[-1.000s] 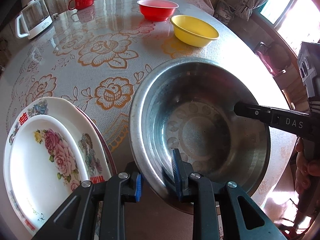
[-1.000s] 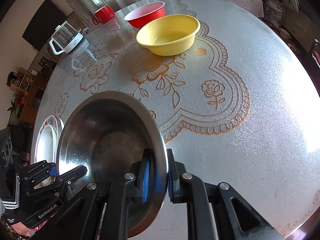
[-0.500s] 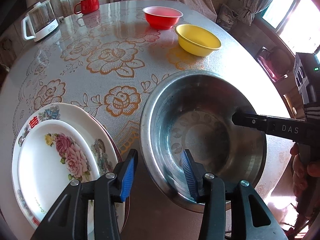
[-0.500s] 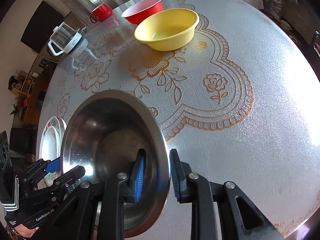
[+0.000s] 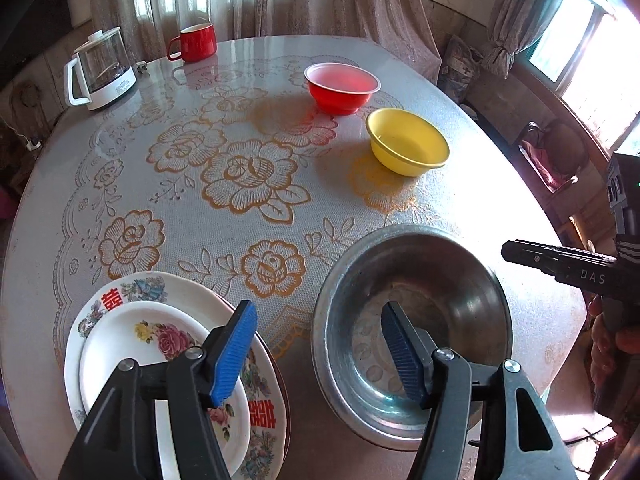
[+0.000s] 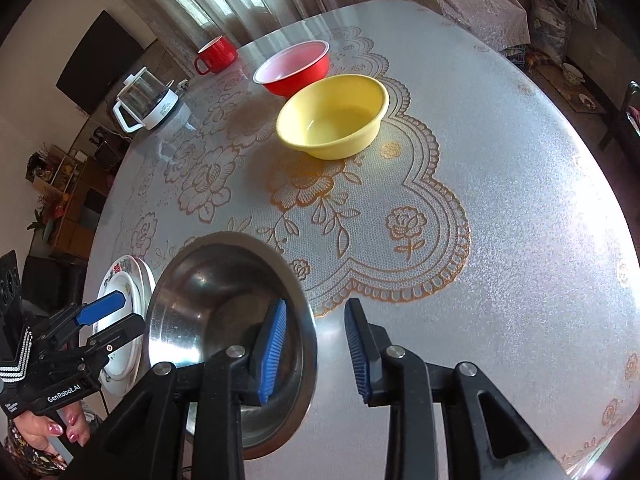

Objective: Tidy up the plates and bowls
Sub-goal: 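Open both grippers and release the steel basin, then move both grippers to the yellow bowl's rim and close them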

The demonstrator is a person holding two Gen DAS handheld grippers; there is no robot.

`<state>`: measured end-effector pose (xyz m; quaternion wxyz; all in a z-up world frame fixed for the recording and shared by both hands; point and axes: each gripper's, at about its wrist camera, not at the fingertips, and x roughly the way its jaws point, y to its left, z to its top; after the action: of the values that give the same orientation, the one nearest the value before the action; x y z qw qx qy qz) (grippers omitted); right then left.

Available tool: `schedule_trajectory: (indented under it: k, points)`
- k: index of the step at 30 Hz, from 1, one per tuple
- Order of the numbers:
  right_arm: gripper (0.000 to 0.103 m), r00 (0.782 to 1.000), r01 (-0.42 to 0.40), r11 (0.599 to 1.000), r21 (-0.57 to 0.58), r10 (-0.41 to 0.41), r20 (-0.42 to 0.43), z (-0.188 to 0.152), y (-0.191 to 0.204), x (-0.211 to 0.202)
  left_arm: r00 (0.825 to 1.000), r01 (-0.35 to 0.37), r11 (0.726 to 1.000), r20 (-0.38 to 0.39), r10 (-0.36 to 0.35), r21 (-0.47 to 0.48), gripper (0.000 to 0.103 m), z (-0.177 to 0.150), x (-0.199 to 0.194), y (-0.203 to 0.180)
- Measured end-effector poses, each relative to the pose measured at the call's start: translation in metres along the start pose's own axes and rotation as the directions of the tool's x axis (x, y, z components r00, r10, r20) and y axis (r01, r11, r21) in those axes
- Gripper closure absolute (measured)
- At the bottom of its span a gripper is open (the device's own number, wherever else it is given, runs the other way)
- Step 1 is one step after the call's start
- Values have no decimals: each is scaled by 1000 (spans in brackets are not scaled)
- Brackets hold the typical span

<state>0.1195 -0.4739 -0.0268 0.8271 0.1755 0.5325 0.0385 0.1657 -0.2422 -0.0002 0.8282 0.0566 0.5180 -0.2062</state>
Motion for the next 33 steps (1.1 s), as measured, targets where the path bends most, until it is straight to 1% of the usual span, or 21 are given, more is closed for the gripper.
schedule_trajectory:
  k: [2, 4, 5, 9, 12, 13, 15, 19, 21, 22, 26, 30, 33]
  points:
    - [73, 999, 39, 999, -16, -38, 14, 11, -10, -3, 1000, -14, 1000, 16, 14, -5, 32, 13, 1, -1]
    - [73, 998, 66, 998, -15, -66, 24, 22, -22, -5, 999, -24, 1000, 30, 24, -11, 26, 25, 4, -3]
    - [73, 997, 74, 997, -10, -73, 27, 28, -28, -5, 999, -29, 999, 34, 29, -15, 26, 31, 6, -4]
    - [73, 992, 115, 993, -12, -115, 42, 54, -49, -1, 999, -35, 998, 23, 36, -44, 20, 53, 19, -10]
    - [73, 988, 150, 988, -24, -148, 51, 74, -58, 8, 999, -35, 997, 8, 36, -63, 20, 68, 33, -17]
    - [73, 988, 147, 989, -19, -146, 56, 81, -60, 13, 999, -39, 997, -1, 39, -65, 20, 72, 38, -18]
    - [73, 990, 123, 992, -2, -123, 65, 95, -63, 21, 999, -49, 996, -15, 48, -70, 20, 80, 47, -23]
    - [73, 997, 53, 998, 21, -54, 56, 119, -66, 39, 999, -41, 995, -24, 40, -86, 20, 96, 61, -28]
    - [73, 999, 18, 1000, 8, -18, 44, 128, -65, 48, 999, -39, 995, -28, 37, -92, 21, 103, 67, -31]
    - [73, 999, 13, 1000, 7, -13, 39, 132, -65, 53, 999, -34, 995, -30, 32, -96, 21, 107, 70, -32]
    - [73, 999, -40, 999, 37, 39, 18, 148, -70, 69, 999, -28, 994, -35, 24, -107, 22, 122, 83, -37]
    - [73, 998, -66, 996, 60, 67, -6, 158, -72, 85, 999, -18, 995, -34, 15, -97, 23, 137, 95, -44]
    - [75, 997, -70, 997, 40, 71, -21, 159, -67, 95, 999, -18, 997, -31, 16, -74, 24, 146, 104, -50]
